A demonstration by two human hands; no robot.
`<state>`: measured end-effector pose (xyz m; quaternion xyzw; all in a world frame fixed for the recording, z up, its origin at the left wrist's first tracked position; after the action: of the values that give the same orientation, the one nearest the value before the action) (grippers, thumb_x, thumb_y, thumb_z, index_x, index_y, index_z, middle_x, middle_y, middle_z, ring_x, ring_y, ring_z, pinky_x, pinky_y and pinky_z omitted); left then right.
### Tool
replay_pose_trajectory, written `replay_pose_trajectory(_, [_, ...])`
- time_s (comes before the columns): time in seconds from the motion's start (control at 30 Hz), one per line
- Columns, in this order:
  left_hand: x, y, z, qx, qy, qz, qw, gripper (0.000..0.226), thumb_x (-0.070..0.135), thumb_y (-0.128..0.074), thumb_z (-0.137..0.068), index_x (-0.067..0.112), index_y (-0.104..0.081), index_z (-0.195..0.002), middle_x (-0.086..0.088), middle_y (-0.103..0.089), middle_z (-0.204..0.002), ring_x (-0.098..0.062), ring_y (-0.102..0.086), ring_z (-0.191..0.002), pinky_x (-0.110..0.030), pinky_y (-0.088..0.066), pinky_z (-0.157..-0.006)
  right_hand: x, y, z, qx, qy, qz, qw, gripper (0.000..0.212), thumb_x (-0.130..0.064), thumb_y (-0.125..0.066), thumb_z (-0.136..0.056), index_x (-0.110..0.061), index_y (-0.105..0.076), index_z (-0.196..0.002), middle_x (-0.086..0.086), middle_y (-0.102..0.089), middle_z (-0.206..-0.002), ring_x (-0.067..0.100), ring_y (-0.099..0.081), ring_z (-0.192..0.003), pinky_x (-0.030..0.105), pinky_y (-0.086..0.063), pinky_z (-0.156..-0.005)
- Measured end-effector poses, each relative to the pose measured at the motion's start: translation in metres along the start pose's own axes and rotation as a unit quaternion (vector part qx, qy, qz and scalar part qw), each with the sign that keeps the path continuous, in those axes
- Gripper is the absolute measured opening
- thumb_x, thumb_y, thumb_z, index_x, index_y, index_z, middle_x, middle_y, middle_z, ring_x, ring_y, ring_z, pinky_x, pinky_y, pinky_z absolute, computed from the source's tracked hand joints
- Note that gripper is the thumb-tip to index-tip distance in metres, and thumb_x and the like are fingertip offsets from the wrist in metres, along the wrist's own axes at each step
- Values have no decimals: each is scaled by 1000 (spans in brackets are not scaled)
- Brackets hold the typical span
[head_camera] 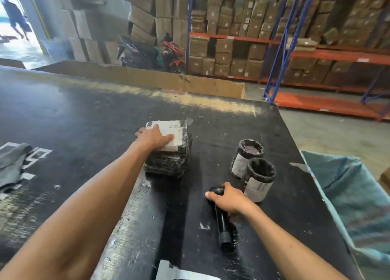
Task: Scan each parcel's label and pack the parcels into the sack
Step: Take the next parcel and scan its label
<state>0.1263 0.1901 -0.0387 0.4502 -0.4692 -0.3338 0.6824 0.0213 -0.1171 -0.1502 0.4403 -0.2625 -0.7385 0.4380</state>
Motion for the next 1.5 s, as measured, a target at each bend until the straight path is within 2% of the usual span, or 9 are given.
replay_pose_trajectory(0.07, [-7,-2,-1,-35,9,44,998,106,78,-58,-81,14,-24,-158,-19,-32,-160,-44,-35,-143,-55,-29,-117,2,-6,-2,0,3,-73,997,76,-63,-68,-90,-19,-43,-146,5,-64,-131,21,-63,-96,22,-46,-51])
replay_pose_trajectory(0.23, [-22,-18,9,-44,29,191,980,129,82,-73,-61,29,-11,-161,-14,-27,-164,-42,-26,-148,-56,-27,-119,4,-13,-4,-6,15,-234,972,75,-50,-85,-74,-25,-55,-138,-2,-72,-107,14,-75,-81,31,-63,-59])
replay_pose_trajectory(0.33, [-23,-17,13,-3,17,254,967,117,72,-79,-66,34,-19,-159,-12,-37,-159,-41,-15,-150,-54,-27,-116,3,-9,-5,-6,22,-274,961,82,-56,-83,-54,-27,-59,-128,6,-77,-106,29,-80,-84,55,-67,-73])
replay_pose_trajectory(0.47, [-17,-9,14,9,-15,355,935,92,49,-89,-67,40,-42,-145,-16,-44,-148,-38,-35,-139,-51,-40,-112,-5,12,-5,10,41,-304,952,60,-49,-86,-68,-30,-60,-119,7,-79,-106,33,-80,-85,62,-64,-77])
replay_pose_trajectory(0.63, [-8,-7,21,-8,-32,438,899,74,24,-94,-63,33,-55,-125,-10,-55,-131,-32,-64,-109,-51,-57,-92,-20,34,-7,9,66,-436,897,42,-30,-82,-89,-13,-64,-124,14,-76,-81,29,-72,-59,38,-62,-54])
replay_pose_trajectory(0.77, [-10,-6,26,6,-37,467,884,67,18,-95,-60,33,-56,-112,-7,-57,-124,-29,-67,-99,-48,-61,-82,-44,61,-2,-4,99,-509,855,49,-38,-75,-92,-5,-62,-126,16,-69,-82,30,-66,-60,36,-57,-54])
replay_pose_trajectory(1.03, [-1,4,48,109,-124,445,880,63,27,-97,-55,47,-61,-103,-4,-62,-118,-18,-69,-94,-32,-61,-74,-91,119,14,37,180,-513,839,69,-57,-75,-86,-5,-61,-130,11,-74,-77,26,-70,-62,35,-60,-57])
replay_pose_trajectory(1.17, [8,12,60,151,-152,423,880,64,29,-95,-59,53,-58,-106,-4,-52,-118,-20,-63,-100,-36,-57,-90,-110,129,26,56,208,-496,841,58,-58,-76,-85,-18,-58,-123,16,-77,-88,27,-70,-58,35,-58,-54])
replay_pose_trajectory(1.5, [8,17,64,184,-170,400,882,67,28,-93,-64,62,-53,-104,10,-41,-111,-3,-52,-97,-6,-39,-78,-124,143,54,176,285,-389,858,45,-63,-70,-82,-41,-53,-117,5,-74,-80,22,-69,-50,32,-55,-46])
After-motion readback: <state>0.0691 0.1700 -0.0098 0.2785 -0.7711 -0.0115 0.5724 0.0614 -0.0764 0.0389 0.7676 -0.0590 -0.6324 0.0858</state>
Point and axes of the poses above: each hand's wrist, its own z-axis away from the middle knuckle, its own y-axis out of the back of the hand, x = y × z, the point moved 10 cm from there along -z, towards the middle knuckle
